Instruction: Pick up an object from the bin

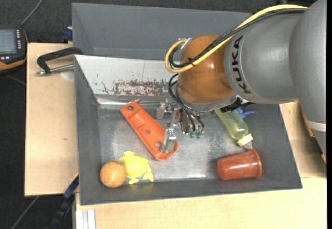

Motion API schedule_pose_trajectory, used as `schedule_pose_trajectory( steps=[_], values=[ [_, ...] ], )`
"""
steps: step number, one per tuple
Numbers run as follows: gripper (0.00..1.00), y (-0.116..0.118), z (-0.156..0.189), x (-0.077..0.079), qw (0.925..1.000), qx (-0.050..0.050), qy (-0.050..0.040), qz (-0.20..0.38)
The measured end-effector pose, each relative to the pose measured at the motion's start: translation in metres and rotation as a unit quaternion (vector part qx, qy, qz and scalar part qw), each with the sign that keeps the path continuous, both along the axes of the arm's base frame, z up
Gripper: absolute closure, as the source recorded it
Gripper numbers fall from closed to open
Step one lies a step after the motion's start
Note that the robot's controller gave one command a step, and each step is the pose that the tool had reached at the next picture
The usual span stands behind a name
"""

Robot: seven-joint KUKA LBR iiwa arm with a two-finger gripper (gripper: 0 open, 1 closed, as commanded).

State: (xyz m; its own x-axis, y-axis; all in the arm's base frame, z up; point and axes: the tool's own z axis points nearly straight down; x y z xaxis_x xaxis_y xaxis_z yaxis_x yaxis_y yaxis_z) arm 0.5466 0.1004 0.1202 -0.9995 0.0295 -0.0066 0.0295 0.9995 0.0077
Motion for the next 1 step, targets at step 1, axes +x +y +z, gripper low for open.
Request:
schedule_pose_trajectory(
  steps=[1],
  values=[
    [0.00,-0.0314,-0.0328,0.0023,0.9997,-0.003,0.0025,0.026]
  ],
)
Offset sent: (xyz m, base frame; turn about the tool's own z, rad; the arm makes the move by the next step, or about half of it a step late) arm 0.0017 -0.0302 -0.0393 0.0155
